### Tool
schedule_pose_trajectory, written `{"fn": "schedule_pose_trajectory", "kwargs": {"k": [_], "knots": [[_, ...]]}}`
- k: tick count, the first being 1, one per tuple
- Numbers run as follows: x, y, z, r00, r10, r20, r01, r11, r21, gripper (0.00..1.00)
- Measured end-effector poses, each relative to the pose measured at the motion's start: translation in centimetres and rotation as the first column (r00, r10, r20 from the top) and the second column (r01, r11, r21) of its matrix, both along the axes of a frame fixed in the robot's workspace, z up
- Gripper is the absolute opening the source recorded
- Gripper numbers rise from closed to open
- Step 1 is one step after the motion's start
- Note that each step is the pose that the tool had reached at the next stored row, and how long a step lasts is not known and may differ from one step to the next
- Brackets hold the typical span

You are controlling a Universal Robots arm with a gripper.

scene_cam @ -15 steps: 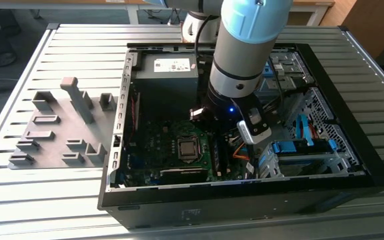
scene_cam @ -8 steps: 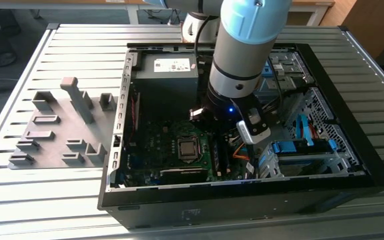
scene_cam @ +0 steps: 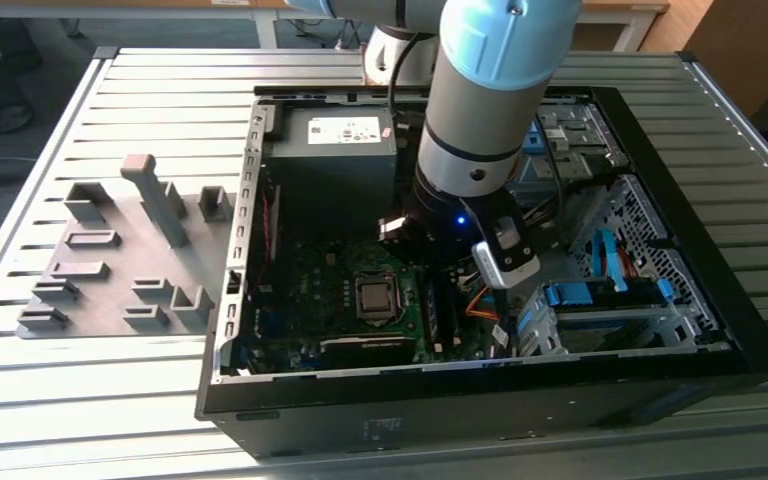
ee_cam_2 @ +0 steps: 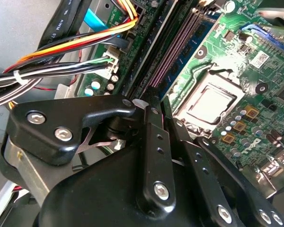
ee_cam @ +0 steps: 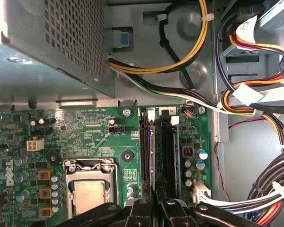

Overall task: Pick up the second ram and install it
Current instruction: 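Insert the second ram into the second slot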

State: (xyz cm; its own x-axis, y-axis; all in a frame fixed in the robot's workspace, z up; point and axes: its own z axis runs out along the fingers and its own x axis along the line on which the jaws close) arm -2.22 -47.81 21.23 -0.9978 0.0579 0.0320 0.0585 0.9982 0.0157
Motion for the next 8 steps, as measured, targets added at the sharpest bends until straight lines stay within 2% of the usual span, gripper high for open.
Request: {"fn": "schedule_pose_trajectory", "kwargs": {"k": [8], "knots": [[0.0,0.01,-0.06,1.0,0.0,0.0,0.0,1.0,0.0003,0.14]]}}
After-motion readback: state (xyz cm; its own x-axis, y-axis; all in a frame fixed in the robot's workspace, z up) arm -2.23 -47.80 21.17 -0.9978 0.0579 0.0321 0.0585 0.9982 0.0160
